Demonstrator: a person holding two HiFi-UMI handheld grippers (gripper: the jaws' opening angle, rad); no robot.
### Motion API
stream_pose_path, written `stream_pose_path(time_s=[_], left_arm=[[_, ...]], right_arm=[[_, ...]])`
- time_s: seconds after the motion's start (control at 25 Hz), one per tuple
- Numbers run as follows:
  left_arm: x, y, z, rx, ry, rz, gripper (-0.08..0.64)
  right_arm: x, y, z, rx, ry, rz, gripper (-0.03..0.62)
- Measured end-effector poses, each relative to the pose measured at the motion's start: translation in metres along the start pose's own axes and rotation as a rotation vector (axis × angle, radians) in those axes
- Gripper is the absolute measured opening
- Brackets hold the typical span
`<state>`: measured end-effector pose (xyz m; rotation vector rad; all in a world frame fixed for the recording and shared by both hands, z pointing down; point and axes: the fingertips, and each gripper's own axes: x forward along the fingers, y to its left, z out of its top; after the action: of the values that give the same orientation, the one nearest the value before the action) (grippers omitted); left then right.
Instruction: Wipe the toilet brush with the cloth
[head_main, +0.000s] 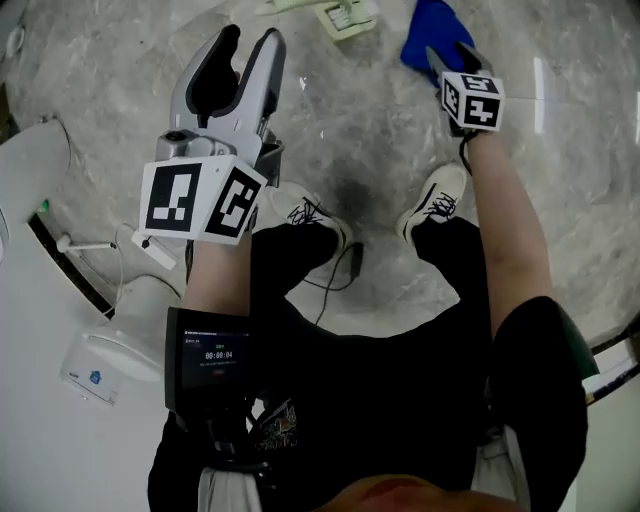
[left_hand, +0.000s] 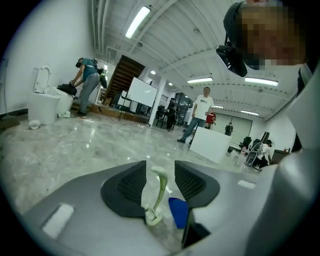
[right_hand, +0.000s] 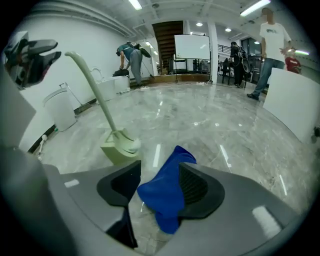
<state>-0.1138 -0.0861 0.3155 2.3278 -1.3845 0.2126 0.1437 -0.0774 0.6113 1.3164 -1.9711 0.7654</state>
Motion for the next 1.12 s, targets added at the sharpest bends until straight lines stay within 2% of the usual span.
stream_pose_path(time_s=[0.12, 0.2, 0.36, 0.56, 0.68, 0.8, 0.88, 1.0, 1.12], left_arm=[[0.018, 0.008, 0.004, 0.086, -0.032, -0.029, 0.210], [0.028, 0.005, 0.003, 0.114, -0.039, -0.055, 0.259], [0.037, -0.002, 0.000, 0.129, -0.053, -0.077, 0.264], [0.046, -0.009, 0.005, 0.153, -0.068, -0.100, 0.284], [0.050, -0.006, 0.006, 0.126, -0.069, -0.102, 0.281], [0.051, -0.001, 0.002, 0.108, -0.062, -0.089, 0.205], [0.051, 0.001, 0.000, 0.119, -0.056, -0.075, 0.115], [0.052, 0.001, 0.002, 0.128, -0.046, -0.071, 0.117], [0.055, 0.000, 0.000, 0.130, -0.035, -0.078, 0.117]], right_arm=[[0.039, -0.023, -0.018, 0.023, 0.037, -0.050, 0.291], [0.053, -0.036, -0.029, 0.019, 0.052, -0.073, 0.291], [0.069, -0.057, -0.049, 0.014, 0.089, -0.110, 0.291], [0.092, -0.057, -0.082, -0.061, 0.186, -0.125, 0.302], [0.098, -0.055, -0.081, -0.080, 0.208, -0.142, 0.260], [0.097, -0.057, -0.060, -0.076, 0.193, -0.176, 0.138], [0.099, -0.055, -0.026, -0.093, 0.109, -0.168, 0.123], [0.107, -0.031, 0.051, -0.199, -0.070, -0.065, 0.121], [0.111, 0.015, 0.117, -0.397, -0.196, 0.098, 0.121]])
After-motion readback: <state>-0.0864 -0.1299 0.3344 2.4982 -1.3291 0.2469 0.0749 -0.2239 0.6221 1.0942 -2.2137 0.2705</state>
